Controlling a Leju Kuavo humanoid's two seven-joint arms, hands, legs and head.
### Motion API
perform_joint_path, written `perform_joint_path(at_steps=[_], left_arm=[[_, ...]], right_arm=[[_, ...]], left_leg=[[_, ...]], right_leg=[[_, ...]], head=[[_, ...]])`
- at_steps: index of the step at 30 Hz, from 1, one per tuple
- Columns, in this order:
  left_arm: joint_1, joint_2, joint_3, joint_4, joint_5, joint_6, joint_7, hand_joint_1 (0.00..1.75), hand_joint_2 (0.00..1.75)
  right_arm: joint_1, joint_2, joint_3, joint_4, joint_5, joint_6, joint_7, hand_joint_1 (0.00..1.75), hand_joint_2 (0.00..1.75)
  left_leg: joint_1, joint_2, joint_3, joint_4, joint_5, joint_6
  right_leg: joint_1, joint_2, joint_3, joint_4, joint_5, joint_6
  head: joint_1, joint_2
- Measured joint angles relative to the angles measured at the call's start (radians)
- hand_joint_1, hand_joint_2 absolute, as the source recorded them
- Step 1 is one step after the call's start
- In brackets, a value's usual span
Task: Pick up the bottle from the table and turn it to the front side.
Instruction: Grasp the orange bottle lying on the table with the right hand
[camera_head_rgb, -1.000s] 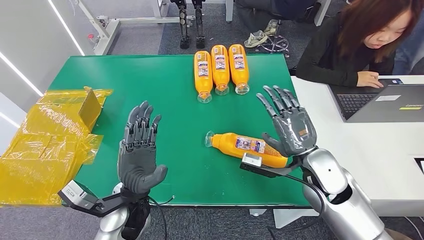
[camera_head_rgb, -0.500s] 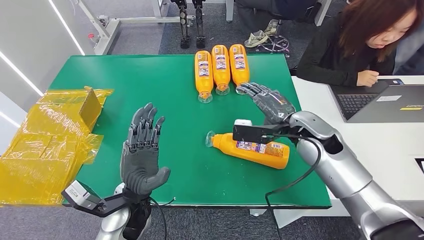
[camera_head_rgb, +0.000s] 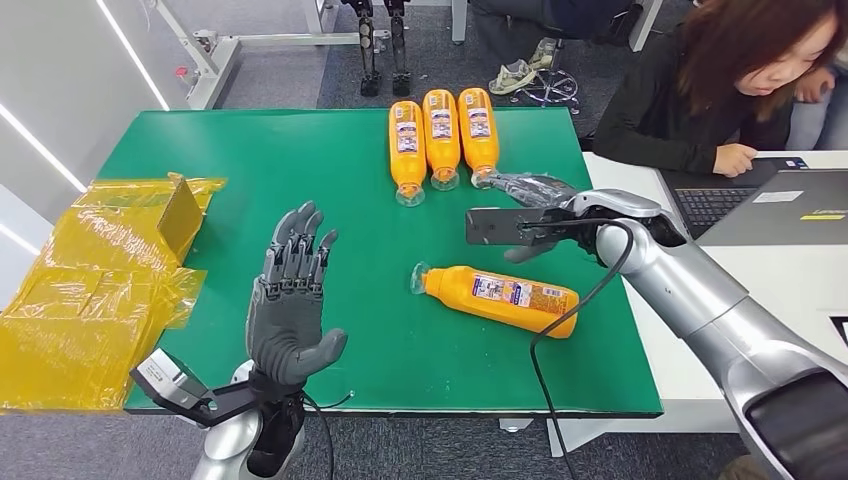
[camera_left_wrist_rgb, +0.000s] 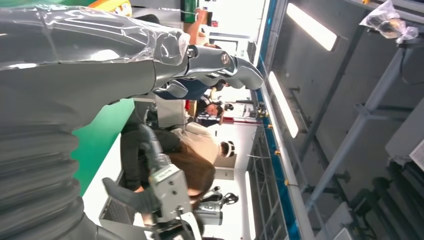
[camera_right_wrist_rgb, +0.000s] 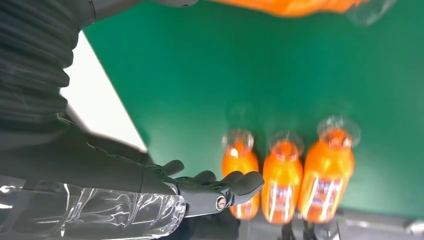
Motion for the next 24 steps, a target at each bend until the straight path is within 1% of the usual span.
perform_joint_path(at_steps=[6,9,15,24], left_arm=[[0.000,0.002,0.000,0.000,0.009,0.008,0.001,0.00,1.75],[0.005,0.004,0.000,-0.002,0.013,0.020,0.000,0.00,1.75],[0.020,0.011,0.000,-0.020,0.020,0.041,-0.001,0.00,1.75],[0.047,0.019,0.000,-0.050,0.022,0.051,-0.001,0.00,1.75]], right_arm=[[-0.012,-0.016,0.055,0.042,-0.079,0.008,-0.002,0.00,1.75],[-0.024,-0.021,0.097,0.066,-0.108,-0.008,-0.010,0.00,1.75],[-0.029,-0.011,0.165,0.129,-0.138,-0.063,-0.026,0.00,1.75],[-0.037,0.001,0.219,0.206,-0.182,-0.064,-0.048,0.00,1.75]], left_leg=[[0.000,0.000,0.000,0.000,0.000,0.000],[0.000,0.000,0.000,0.000,0.000,0.000],[0.000,-0.001,0.000,0.000,0.000,0.000],[0.000,-0.001,-0.001,0.000,0.000,0.000]], right_leg=[[0.000,0.000,0.000,0.000,0.000,0.000],[0.000,0.000,0.000,0.000,0.000,0.000],[0.000,0.000,0.000,0.000,0.000,0.000],[0.000,-0.001,0.000,0.000,0.000,0.000]], head=[[0.000,0.000],[0.000,0.000],[0.000,0.000],[0.000,0.000]])
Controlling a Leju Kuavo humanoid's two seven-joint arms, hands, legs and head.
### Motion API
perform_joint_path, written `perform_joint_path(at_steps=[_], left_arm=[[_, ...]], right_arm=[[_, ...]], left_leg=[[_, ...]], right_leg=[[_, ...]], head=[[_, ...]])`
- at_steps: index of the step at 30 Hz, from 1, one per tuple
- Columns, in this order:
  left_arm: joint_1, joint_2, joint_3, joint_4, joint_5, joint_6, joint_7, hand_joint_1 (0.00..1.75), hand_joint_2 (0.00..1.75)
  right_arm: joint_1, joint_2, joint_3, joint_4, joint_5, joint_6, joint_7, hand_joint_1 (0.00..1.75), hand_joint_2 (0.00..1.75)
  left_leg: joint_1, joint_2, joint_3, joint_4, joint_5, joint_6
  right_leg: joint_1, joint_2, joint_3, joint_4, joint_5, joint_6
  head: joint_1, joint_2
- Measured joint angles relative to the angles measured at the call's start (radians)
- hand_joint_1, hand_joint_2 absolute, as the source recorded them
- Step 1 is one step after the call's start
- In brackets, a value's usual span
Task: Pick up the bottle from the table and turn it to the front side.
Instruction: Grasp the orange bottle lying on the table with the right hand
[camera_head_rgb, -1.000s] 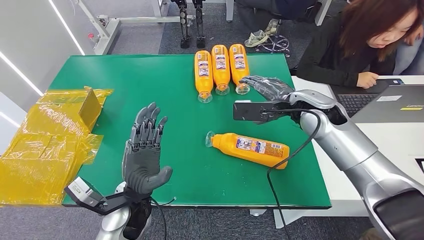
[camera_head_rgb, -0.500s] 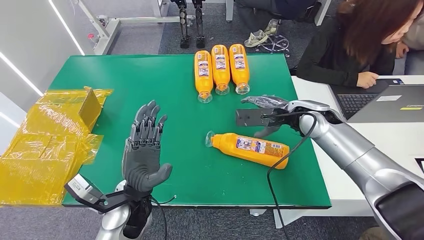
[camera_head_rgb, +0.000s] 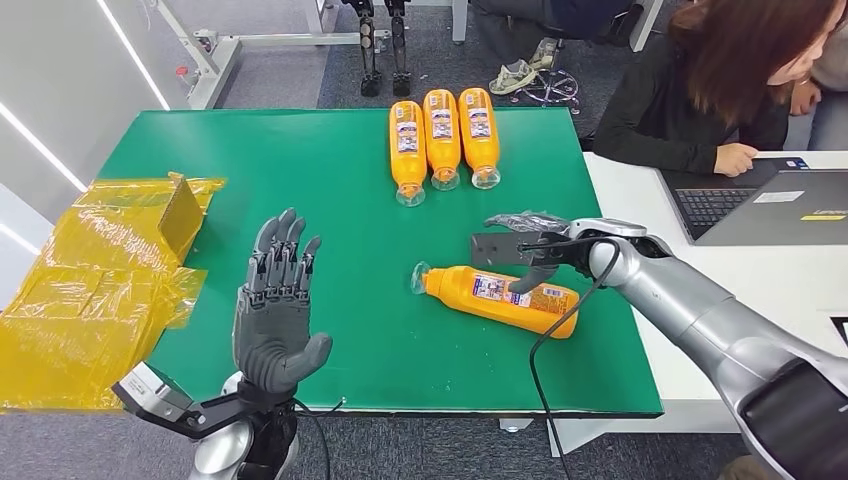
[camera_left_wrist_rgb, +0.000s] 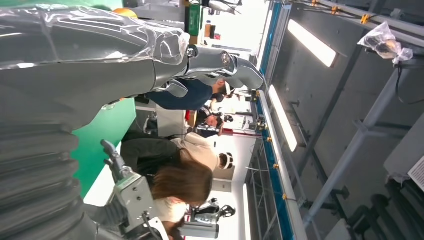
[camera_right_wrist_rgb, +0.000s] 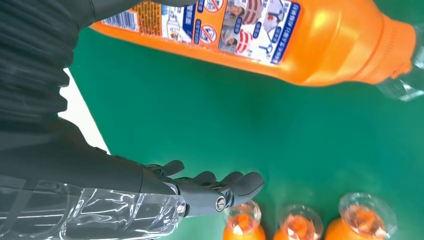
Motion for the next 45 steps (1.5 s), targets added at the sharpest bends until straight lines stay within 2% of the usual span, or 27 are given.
perform_joint_path(at_steps=[5,13,22,28,32,45], left_arm=[[0.006,0.003,0.000,-0.013,0.000,0.003,0.000,0.00,1.75],[0.022,0.019,0.000,-0.025,0.003,0.011,-0.001,0.00,1.75],[0.031,0.030,0.000,-0.045,0.003,0.010,-0.001,0.00,1.75],[0.026,0.033,0.000,-0.046,0.010,0.008,0.000,0.00,1.75],[0.019,0.033,0.000,-0.046,0.019,0.008,0.000,0.00,1.75],[0.017,0.033,0.000,-0.046,0.027,0.010,0.000,0.00,1.75]], right_arm=[[0.007,0.012,0.029,0.045,-0.015,-0.032,-0.028,0.00,1.75],[0.042,-0.003,0.051,0.074,-0.066,-0.056,-0.067,0.00,1.75],[0.174,-0.004,0.044,0.122,-0.063,-0.181,-0.130,0.00,1.75],[0.269,0.002,-0.033,0.116,0.016,-0.276,-0.147,0.00,1.75],[0.313,0.004,-0.086,0.101,0.047,-0.290,-0.147,1.75,1.75],[0.410,0.026,-0.239,0.027,0.228,-0.296,-0.117,1.75,1.75]], left_leg=[[0.000,0.000,0.000,0.000,0.000,0.000],[0.000,0.000,0.000,0.000,0.000,0.000],[0.000,-0.001,0.001,0.000,0.000,0.000],[0.001,0.000,0.007,-0.001,-0.002,0.000],[0.001,0.001,0.012,-0.001,-0.002,0.001],[0.001,0.001,0.017,-0.001,-0.003,0.002]], right_leg=[[0.000,0.000,0.000,0.000,0.000,0.000],[0.000,0.000,0.000,0.000,0.000,0.000],[0.000,0.000,0.000,0.000,0.000,0.000],[0.001,0.000,0.007,-0.002,-0.001,0.001],[0.002,0.000,0.013,-0.003,-0.002,0.001],[0.002,0.001,0.019,-0.006,-0.001,0.001]], head=[[0.000,0.000],[0.000,0.000],[0.000,0.000],[0.000,0.000],[0.000,0.000],[0.000,0.000]])
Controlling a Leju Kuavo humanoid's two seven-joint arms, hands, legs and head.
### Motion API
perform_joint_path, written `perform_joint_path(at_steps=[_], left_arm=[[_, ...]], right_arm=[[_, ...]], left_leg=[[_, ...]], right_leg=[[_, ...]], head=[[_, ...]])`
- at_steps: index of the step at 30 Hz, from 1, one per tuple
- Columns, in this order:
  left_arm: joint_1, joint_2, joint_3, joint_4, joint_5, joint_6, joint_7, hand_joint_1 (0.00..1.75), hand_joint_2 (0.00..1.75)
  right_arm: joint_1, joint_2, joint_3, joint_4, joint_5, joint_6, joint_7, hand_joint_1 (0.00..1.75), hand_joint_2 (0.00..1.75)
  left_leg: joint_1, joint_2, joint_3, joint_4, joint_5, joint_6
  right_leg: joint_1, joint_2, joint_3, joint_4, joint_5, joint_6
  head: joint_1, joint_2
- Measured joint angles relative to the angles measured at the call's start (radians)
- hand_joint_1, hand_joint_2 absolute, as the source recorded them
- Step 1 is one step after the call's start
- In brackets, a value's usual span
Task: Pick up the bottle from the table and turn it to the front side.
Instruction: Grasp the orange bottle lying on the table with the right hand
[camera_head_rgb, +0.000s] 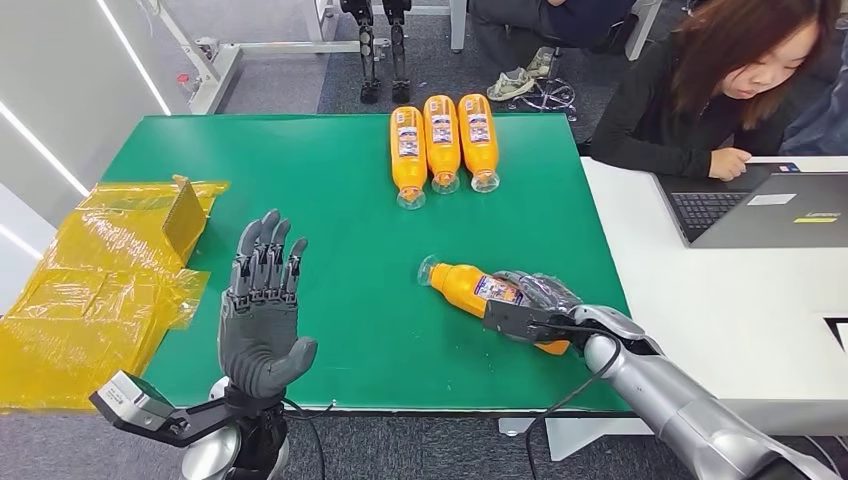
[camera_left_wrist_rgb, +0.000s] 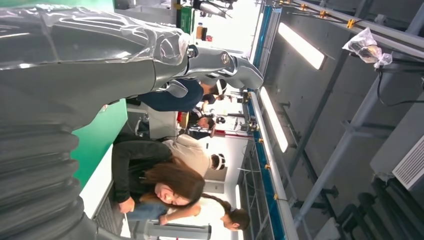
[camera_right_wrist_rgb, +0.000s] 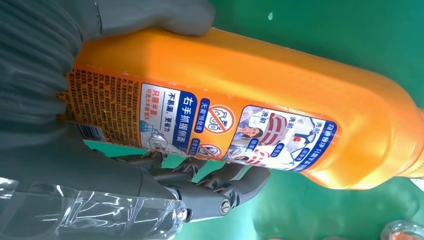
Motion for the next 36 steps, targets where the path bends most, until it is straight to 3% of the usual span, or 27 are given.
perform_joint_path(at_steps=[16,21,26,30,36], left_arm=[[0.002,0.000,0.000,0.000,-0.007,0.002,0.004,0.00,1.75],[0.010,0.000,0.001,0.000,-0.022,0.002,0.005,0.00,1.75],[0.018,0.000,0.008,0.000,-0.035,0.000,-0.009,0.00,1.75],[0.017,-0.001,0.009,0.000,-0.042,0.001,-0.010,0.00,1.75],[0.012,-0.006,0.010,0.000,-0.042,0.001,-0.010,0.00,1.75]], right_arm=[[0.033,-0.001,-0.103,-0.090,0.119,0.007,0.008,1.75,1.75],[0.048,-0.065,-0.153,-0.203,0.113,-0.015,-0.001,1.75,1.75],[0.082,-0.133,-0.221,-0.350,0.157,-0.093,0.003,1.75,1.75],[0.167,-0.124,-0.265,-0.465,0.285,-0.182,0.025,1.75,1.75],[0.264,-0.097,-0.318,-0.587,0.359,-0.233,0.011,1.75,1.75]], left_leg=[[0.000,-0.001,-0.002,0.000,0.000,0.000],[-0.002,-0.001,-0.007,0.000,0.001,0.002],[-0.001,-0.002,-0.008,0.000,0.000,0.002],[-0.001,-0.002,-0.009,0.000,-0.001,0.001],[-0.001,-0.002,-0.009,-0.002,-0.001,0.001]], right_leg=[[0.000,-0.001,-0.001,0.000,0.000,0.000],[-0.002,-0.002,-0.006,0.000,0.001,0.001],[-0.002,-0.002,-0.007,0.000,0.000,0.001],[-0.002,-0.002,-0.008,0.000,-0.001,0.001],[-0.001,-0.002,-0.009,0.001,-0.002,0.001]], head=[[0.000,0.000],[0.000,0.000],[0.000,0.000],[0.000,0.000],[0.000,0.000]])
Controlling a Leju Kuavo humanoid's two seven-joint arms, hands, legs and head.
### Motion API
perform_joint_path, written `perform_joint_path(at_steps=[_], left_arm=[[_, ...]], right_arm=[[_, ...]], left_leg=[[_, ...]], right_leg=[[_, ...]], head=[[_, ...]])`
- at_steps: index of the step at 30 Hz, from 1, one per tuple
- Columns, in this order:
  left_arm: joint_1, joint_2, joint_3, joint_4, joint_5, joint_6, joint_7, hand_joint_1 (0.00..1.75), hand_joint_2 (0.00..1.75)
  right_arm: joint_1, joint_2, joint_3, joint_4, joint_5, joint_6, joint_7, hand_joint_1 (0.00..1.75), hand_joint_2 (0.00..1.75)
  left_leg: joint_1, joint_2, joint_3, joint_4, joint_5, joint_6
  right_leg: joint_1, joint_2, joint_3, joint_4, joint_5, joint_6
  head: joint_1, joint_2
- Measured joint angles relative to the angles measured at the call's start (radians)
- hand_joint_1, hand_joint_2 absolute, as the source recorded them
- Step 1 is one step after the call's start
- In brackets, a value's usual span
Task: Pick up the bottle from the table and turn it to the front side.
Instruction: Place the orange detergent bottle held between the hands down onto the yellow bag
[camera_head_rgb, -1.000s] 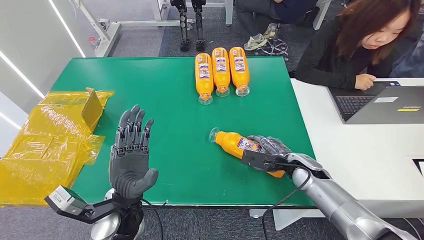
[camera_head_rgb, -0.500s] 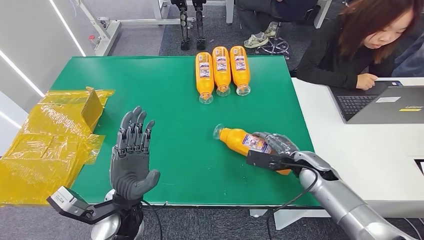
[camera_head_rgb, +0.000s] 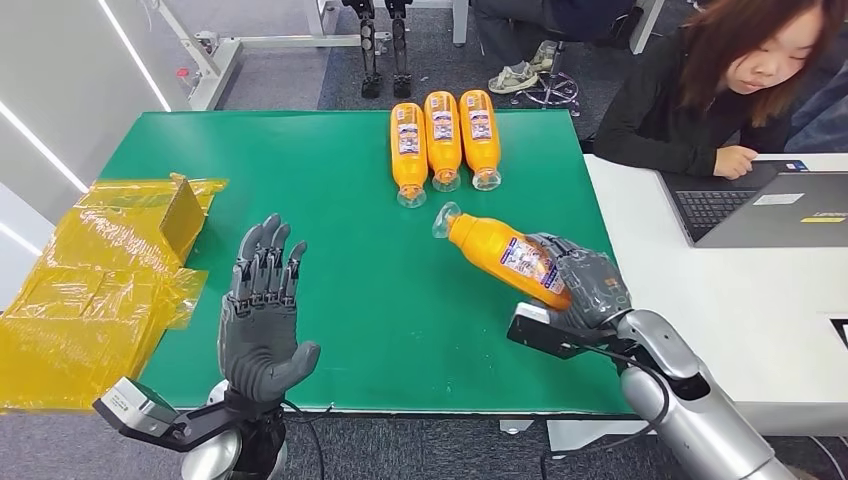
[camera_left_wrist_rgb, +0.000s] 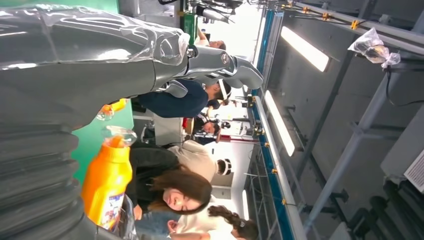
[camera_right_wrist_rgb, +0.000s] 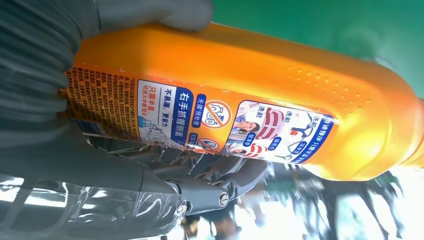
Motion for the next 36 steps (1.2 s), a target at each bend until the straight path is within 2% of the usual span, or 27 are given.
perform_joint_path(at_steps=[5,10,16,20,28,36], left_arm=[[-0.012,-0.014,0.000,0.006,0.002,-0.010,0.004,0.00,1.75],[-0.045,-0.029,0.000,0.032,0.042,-0.063,0.022,0.00,1.75],[-0.069,-0.036,0.000,0.073,0.094,-0.094,0.039,0.00,1.75],[-0.073,-0.039,0.000,0.093,0.117,-0.106,0.047,0.00,1.75],[-0.080,-0.044,-0.001,0.111,0.134,-0.115,0.061,0.00,1.75],[-0.087,-0.044,-0.004,0.113,0.143,-0.116,0.071,0.00,1.75]], right_arm=[[0.081,0.070,-0.043,-0.086,0.101,-0.076,-0.056,1.75,1.75],[0.176,0.144,-0.037,-0.150,0.238,-0.205,-0.067,1.75,1.75],[0.270,0.182,-0.029,-0.204,0.256,-0.286,-0.079,1.75,1.75],[0.301,0.211,-0.028,-0.224,0.221,-0.293,-0.093,1.75,1.75],[0.315,0.269,-0.032,-0.237,0.016,-0.220,-0.167,1.75,1.75],[0.316,0.319,-0.031,-0.241,-0.011,-0.207,-0.192,1.75,1.75]], left_leg=[[0.000,0.000,0.000,0.000,0.000,0.000],[0.000,0.000,-0.001,0.000,0.000,0.000],[0.000,0.000,-0.001,0.000,0.000,0.000],[0.000,0.001,-0.001,0.000,0.000,0.000],[0.000,0.001,-0.001,0.000,0.000,0.000],[0.000,0.001,-0.001,0.000,0.000,0.000]], right_leg=[[0.000,0.000,0.000,0.000,0.000,0.000],[0.000,0.000,-0.001,0.000,0.000,0.000],[0.000,0.000,-0.001,0.000,0.000,0.000],[0.000,0.000,-0.001,0.000,0.000,0.000],[0.000,0.001,-0.002,0.000,0.000,0.000],[0.000,0.001,-0.002,0.000,0.000,0.000]], head=[[0.000,0.000],[0.000,0.000],[0.000,0.000],[0.000,0.000],[0.000,0.000],[0.000,0.000]])
